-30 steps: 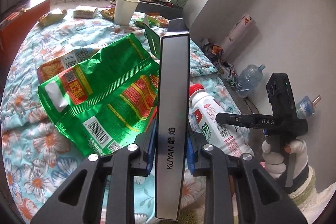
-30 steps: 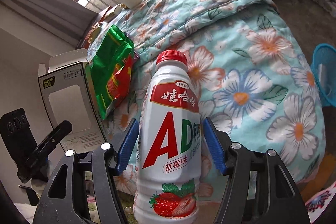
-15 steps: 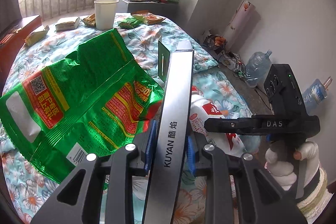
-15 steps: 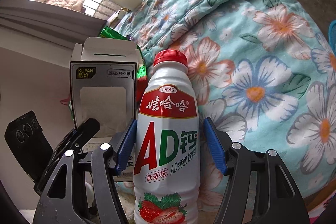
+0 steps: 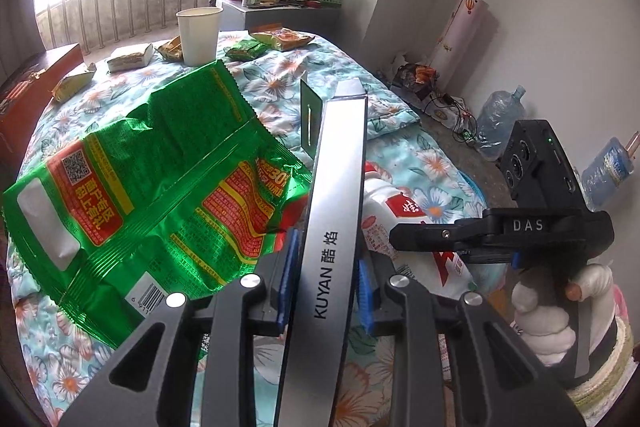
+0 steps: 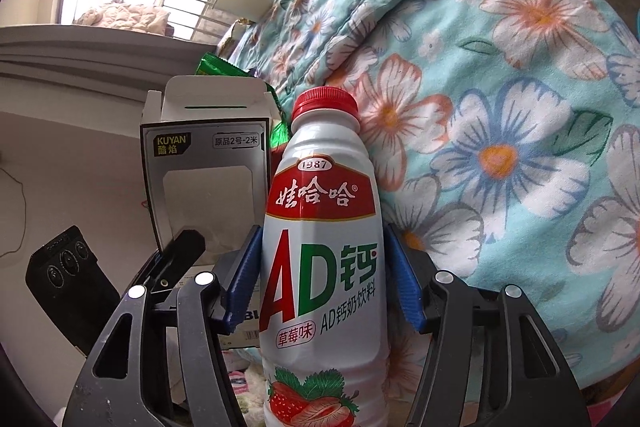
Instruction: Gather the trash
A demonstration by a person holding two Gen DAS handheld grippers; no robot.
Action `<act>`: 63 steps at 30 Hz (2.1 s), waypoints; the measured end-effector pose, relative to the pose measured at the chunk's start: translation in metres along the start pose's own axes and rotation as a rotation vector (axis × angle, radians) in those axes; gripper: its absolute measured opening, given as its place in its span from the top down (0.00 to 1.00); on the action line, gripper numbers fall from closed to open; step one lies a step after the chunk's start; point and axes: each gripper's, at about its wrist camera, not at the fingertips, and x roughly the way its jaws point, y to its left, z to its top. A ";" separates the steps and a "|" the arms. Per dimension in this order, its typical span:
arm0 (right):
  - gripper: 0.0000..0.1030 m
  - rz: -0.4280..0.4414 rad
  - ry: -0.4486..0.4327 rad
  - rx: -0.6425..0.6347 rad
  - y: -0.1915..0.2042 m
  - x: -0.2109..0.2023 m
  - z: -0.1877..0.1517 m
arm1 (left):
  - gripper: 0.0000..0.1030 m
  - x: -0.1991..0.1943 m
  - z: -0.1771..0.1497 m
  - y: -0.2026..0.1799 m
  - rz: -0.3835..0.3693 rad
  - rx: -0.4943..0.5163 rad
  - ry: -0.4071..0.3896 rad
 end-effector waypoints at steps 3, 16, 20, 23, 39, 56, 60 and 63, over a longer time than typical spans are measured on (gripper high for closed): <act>0.45 0.014 -0.012 0.009 -0.003 -0.004 -0.002 | 0.76 -0.003 0.000 -0.001 0.014 0.009 -0.012; 0.46 0.065 -0.073 0.038 -0.010 -0.027 -0.014 | 0.77 -0.022 -0.001 -0.009 0.035 0.029 -0.068; 0.46 0.077 -0.097 0.041 -0.010 -0.037 -0.016 | 0.77 -0.029 0.000 -0.011 0.038 0.038 -0.090; 0.46 0.091 -0.118 0.038 -0.011 -0.047 -0.020 | 0.77 -0.034 0.000 -0.014 0.039 0.044 -0.107; 0.46 0.198 -0.364 0.106 -0.049 -0.135 -0.039 | 0.77 -0.041 0.049 -0.065 -0.151 0.160 -0.128; 0.45 0.153 -0.750 0.606 -0.257 -0.267 -0.061 | 0.77 0.192 0.146 -0.285 -0.486 0.273 0.352; 0.32 0.197 -0.794 0.764 -0.315 -0.277 -0.016 | 0.48 0.258 0.176 -0.327 -0.477 0.226 0.361; 0.28 0.135 -0.828 0.848 -0.364 -0.281 0.000 | 0.40 0.280 0.186 -0.337 -0.439 0.211 0.294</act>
